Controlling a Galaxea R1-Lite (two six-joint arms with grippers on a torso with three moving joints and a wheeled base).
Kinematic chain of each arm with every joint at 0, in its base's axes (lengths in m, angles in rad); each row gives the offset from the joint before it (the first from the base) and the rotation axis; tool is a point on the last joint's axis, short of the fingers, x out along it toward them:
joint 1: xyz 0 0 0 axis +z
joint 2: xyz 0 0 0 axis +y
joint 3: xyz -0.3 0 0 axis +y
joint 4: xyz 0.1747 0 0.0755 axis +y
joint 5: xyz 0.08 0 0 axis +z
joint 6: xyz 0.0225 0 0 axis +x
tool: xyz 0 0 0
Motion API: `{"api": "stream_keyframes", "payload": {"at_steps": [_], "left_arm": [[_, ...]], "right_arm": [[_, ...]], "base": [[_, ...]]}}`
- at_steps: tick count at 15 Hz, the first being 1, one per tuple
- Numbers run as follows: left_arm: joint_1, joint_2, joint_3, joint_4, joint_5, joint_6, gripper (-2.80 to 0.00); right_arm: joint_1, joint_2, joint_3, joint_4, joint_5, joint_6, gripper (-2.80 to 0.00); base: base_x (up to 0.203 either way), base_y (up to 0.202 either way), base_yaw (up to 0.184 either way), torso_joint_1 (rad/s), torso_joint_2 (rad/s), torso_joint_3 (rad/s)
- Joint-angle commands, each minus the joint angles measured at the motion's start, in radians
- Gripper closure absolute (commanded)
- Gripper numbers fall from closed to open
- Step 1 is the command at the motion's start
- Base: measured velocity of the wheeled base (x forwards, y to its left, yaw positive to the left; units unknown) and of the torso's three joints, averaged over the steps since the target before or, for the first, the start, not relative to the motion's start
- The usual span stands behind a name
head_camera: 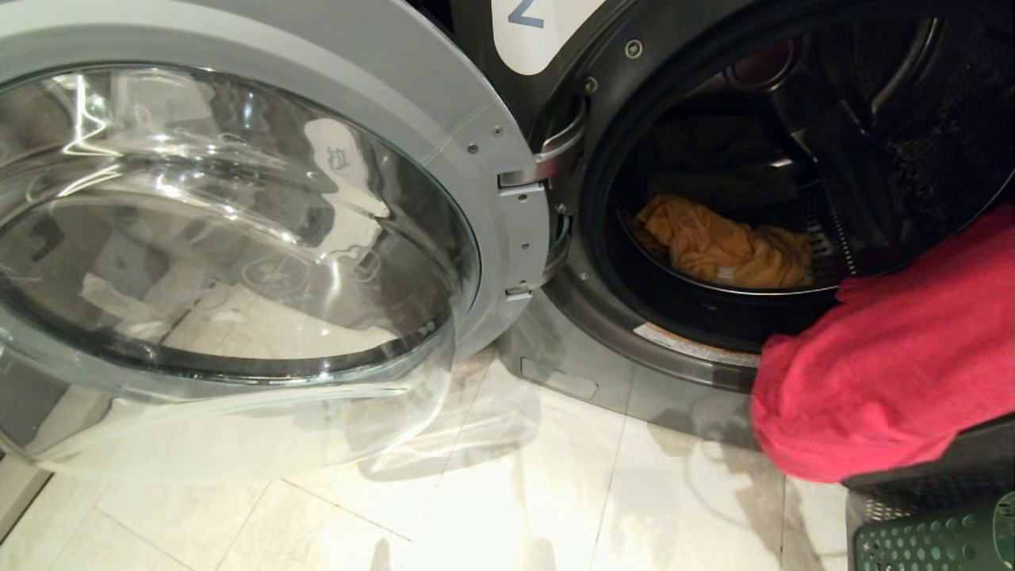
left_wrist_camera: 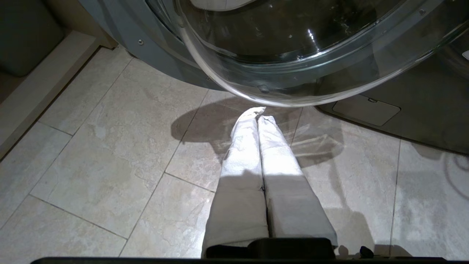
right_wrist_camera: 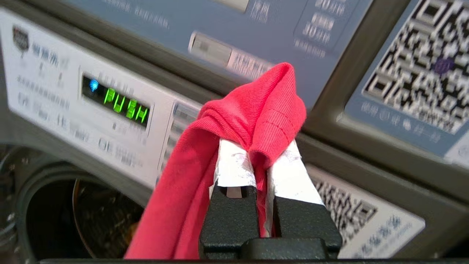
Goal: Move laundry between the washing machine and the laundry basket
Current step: Pick a cloth and place it into the basket
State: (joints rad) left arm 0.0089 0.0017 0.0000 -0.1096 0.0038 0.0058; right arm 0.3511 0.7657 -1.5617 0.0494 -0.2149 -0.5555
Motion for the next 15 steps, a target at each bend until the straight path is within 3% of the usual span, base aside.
{"api": "stream_keyframes", "payload": {"at_steps": [1, 7, 15], "left_arm": [[0.000, 0.001, 0.040, -0.001, 0.000, 0.000, 0.00], [0.000, 0.001, 0.040, -0.001, 0.001, 0.000, 0.00], [0.000, 0.000, 0.040, -0.001, -0.001, 0.000, 0.00]], "right_arm": [[-0.001, -0.070, 0.056, 0.023, -0.001, -0.004, 0.00], [-0.001, -0.230, 0.200, 0.129, -0.007, -0.010, 0.00], [-0.001, -0.243, 0.246, 0.133, -0.008, -0.012, 0.00]], "base": [[0.000, 0.000, 0.000, 0.000, 0.00, 0.000], [0.000, 0.000, 0.000, 0.000, 0.00, 0.000], [0.000, 0.001, -0.011, 0.000, 0.00, 0.000]]}}
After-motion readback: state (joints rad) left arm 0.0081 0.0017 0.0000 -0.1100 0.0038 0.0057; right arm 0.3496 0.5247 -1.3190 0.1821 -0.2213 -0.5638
